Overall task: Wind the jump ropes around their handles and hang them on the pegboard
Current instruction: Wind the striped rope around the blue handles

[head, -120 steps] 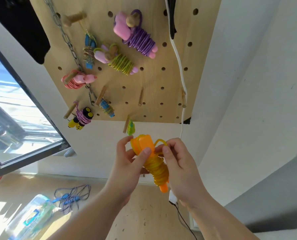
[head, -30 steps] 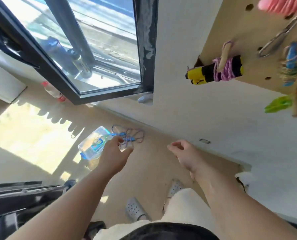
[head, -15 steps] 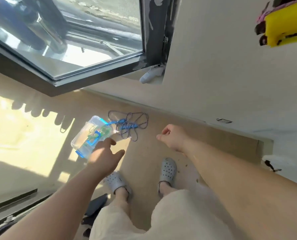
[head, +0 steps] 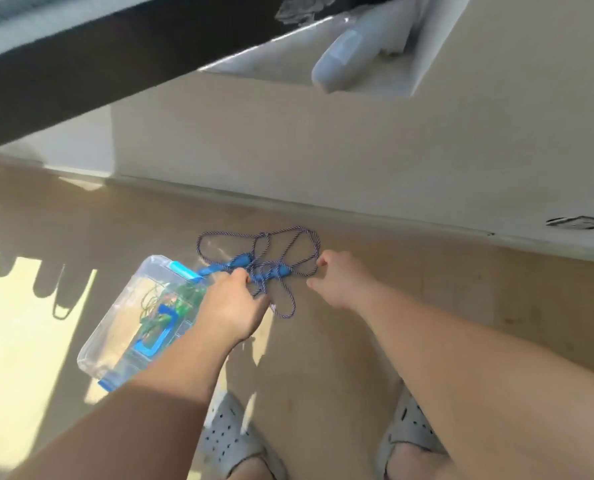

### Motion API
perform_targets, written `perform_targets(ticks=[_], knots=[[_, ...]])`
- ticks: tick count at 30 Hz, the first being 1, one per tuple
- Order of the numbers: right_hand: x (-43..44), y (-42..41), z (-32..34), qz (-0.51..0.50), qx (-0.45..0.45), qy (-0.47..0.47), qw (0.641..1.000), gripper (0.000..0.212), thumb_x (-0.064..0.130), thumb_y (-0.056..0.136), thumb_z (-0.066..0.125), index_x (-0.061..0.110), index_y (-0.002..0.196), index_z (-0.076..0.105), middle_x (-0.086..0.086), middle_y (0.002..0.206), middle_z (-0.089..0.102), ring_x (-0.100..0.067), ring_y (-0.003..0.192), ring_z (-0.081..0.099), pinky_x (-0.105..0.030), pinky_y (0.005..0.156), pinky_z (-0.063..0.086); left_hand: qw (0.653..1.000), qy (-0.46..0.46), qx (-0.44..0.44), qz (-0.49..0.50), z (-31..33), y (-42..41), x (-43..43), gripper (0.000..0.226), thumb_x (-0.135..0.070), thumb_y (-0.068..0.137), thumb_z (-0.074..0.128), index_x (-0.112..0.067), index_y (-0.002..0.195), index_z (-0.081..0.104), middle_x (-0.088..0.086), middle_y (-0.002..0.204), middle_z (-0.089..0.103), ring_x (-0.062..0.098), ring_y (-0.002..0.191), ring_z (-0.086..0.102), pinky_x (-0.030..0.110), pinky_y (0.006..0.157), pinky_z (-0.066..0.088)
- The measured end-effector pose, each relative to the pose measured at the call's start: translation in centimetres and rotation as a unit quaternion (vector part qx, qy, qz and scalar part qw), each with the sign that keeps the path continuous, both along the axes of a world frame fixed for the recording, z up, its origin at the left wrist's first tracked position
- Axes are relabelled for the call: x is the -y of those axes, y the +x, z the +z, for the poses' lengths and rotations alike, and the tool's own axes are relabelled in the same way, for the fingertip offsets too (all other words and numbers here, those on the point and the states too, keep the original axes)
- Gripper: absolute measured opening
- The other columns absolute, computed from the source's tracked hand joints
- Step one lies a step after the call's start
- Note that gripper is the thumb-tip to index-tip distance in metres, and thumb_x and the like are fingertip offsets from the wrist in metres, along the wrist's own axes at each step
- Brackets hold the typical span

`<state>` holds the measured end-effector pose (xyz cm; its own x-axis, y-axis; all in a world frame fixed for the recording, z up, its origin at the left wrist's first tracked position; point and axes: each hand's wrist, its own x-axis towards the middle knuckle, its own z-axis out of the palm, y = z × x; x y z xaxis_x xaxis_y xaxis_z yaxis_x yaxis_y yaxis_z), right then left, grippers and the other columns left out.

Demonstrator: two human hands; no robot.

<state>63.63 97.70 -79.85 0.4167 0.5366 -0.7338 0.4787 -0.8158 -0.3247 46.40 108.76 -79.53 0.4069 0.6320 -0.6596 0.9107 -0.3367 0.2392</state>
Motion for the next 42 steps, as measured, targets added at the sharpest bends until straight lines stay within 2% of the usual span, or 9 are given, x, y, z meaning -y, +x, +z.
perform_targets(ticks=[6,10,12,16,21,25,31,34,42], knots=[[-1.9,0.9,-12.0,0.128,0.046,-0.030,0.990,0.046,0.044,0.093,0.058,0.021,0.133,0.053,-0.008,0.139,0.053,-0.033,0.128,0.049,-0.043,0.105,0.043,0.973,0.074,-0.110,-0.191,-11.8,3.0,-6.1,0.041,-0.047,0.093,0.057,-0.024,0.128,0.057,0.007,0.133,0.053,0.031,0.125,0.054,0.039,0.100,0.045],[-4.7,0.8,-17.8,0.155,0.059,-0.011,0.986,0.023,0.025,0.098,0.049,0.015,0.117,0.057,-0.012,0.128,0.061,-0.034,0.115,0.058,-0.038,0.088,0.047,0.987,0.065,-0.066,-0.128,-17.9,3.9,-10.1,0.057,-0.017,0.093,0.054,-0.036,0.146,0.042,0.011,0.135,0.055,0.034,0.120,0.057,0.040,0.093,0.049],[-5.5,0.7,-20.3,0.158,0.059,-0.005,0.986,0.027,0.014,0.096,0.050,0.012,0.122,0.055,-0.013,0.131,0.058,-0.034,0.117,0.056,-0.038,0.091,0.048,0.992,0.052,-0.043,-0.109,-20.2,4.4,-11.7,0.067,-0.009,0.092,0.053,-0.033,0.152,0.035,0.016,0.133,0.058,0.036,0.115,0.060,0.037,0.089,0.049],[-5.0,0.2,-23.4,0.212,0.070,0.021,0.975,0.046,0.012,0.098,0.046,0.015,0.144,0.047,-0.007,0.147,0.045,-0.031,0.134,0.039,-0.039,0.112,0.035,0.985,0.022,-0.098,-0.143,-24.2,3.8,-12.4,0.057,-0.019,0.092,0.060,-0.022,0.147,0.045,0.013,0.141,0.055,0.034,0.124,0.057,0.036,0.100,0.046],[-0.9,-0.6,-25.0,0.233,0.130,-0.074,0.961,0.040,0.012,0.098,0.036,0.017,0.135,0.051,-0.008,0.139,0.054,-0.029,0.129,0.043,-0.042,0.108,0.035,0.965,0.051,-0.135,-0.217,-25.9,3.2,-10.0,0.035,-0.020,0.091,0.057,-0.015,0.126,0.054,0.013,0.124,0.059,0.035,0.115,0.059,0.041,0.094,0.049],[2.6,-0.3,-24.4,0.222,0.085,-0.125,0.963,0.033,0.018,0.099,0.041,0.014,0.126,0.061,-0.009,0.132,0.060,-0.028,0.126,0.047,-0.039,0.105,0.036,0.951,0.036,-0.153,-0.267,-25.2,4.4,-8.0,0.043,-0.045,0.092,0.060,-0.016,0.124,0.057,0.010,0.126,0.060,0.032,0.119,0.056,0.040,0.095,0.049],[6.3,0.9,-14.6,0.046,-0.006,-0.069,0.997,0.015,0.031,0.102,0.041,0.023,0.098,0.053,-0.008,0.108,0.064,-0.030,0.093,0.056,-0.032,0.070,0.037,0.985,-0.067,0.031,-0.153,-15.0,6.5,-3.6,0.026,-0.021,0.093,0.060,-0.011,0.109,0.041,0.011,0.092,0.056,0.034,0.086,0.057,0.036,0.071,0.043],[7.9,0.9,-6.5,-0.024,-0.024,-0.037,0.999,0.029,0.040,0.105,0.039,0.019,0.089,0.052,0.000,0.083,0.058,-0.027,0.082,0.054,-0.032,0.066,0.037,0.986,-0.052,0.097,-0.125,-6.8,6.4,-0.8,0.020,-0.017,0.094,0.055,-0.012,0.111,0.046,0.007,0.091,0.057,0.035,0.085,0.055,0.036,0.071,0.040],[13.9,0.5,21.3,-0.146,-0.036,0.027,0.988,0.034,0.026,0.099,0.046,0.020,0.066,0.042,0.003,0.063,0.046,-0.022,0.063,0.042,-0.034,0.056,0.029,0.986,-0.025,0.138,-0.093,22.4,4.9,4.7,0.016,-0.019,0.089,0.064,-0.020,0.098,0.051,0.000,0.077,0.059,0.034,0.079,0.058,0.038,0.067,0.046]])
